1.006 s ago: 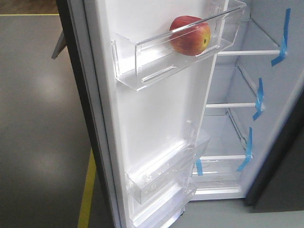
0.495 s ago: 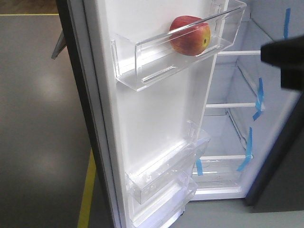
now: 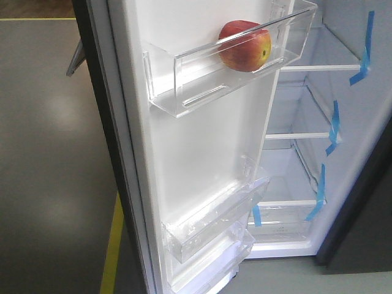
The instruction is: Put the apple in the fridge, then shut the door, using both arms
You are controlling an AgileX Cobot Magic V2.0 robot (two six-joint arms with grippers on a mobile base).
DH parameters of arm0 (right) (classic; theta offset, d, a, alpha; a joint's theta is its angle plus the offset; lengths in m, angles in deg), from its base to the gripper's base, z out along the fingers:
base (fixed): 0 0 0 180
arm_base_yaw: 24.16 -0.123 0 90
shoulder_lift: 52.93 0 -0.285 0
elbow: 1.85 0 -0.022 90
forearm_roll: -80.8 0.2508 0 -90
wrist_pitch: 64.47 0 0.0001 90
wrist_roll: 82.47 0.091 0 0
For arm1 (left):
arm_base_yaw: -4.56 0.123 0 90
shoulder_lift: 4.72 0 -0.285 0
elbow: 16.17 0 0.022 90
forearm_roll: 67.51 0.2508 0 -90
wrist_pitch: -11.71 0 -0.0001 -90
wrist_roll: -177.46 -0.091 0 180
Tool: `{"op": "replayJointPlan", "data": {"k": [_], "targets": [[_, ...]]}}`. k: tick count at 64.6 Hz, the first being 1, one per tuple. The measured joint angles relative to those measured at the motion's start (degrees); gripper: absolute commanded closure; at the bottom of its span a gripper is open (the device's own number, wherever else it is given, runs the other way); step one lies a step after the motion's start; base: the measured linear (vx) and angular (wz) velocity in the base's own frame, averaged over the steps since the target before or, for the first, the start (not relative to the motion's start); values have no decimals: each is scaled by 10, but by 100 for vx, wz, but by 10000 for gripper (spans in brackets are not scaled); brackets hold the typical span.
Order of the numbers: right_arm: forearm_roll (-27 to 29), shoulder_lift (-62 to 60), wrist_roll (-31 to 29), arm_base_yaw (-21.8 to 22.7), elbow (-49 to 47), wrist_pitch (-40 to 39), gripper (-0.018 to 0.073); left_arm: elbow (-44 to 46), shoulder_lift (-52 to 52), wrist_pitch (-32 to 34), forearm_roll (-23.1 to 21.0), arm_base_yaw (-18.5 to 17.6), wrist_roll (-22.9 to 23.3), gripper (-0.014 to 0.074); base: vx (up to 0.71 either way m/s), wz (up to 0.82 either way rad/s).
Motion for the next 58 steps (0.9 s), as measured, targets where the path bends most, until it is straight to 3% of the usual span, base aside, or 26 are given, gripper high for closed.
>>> {"op": "replayJointPlan", "data": {"k": [11,20,25,33,41,51,58], "targets": [[0,-48,2,0,1,10,564,105,-143,6,19,0,25,602,0,0],[0,-54,2,0,1,11,564,173,-284,54,61,0,35,602,0,0],[0,-55,2,0,1,11,564,209,-360,88,96,0,67,600,0,0],[0,-55,2,0,1,13,563,283,-494,125,174,0,130,587,0,0],[0,-55,2,0,1,15,557,353,-611,165,270,0,224,536,0,0],[0,-55,2,0,1,16,513,447,-733,250,361,0,376,400,0,0],[0,-55,2,0,1,21,445,506,-792,300,419,0,457,283,0,0]]}}
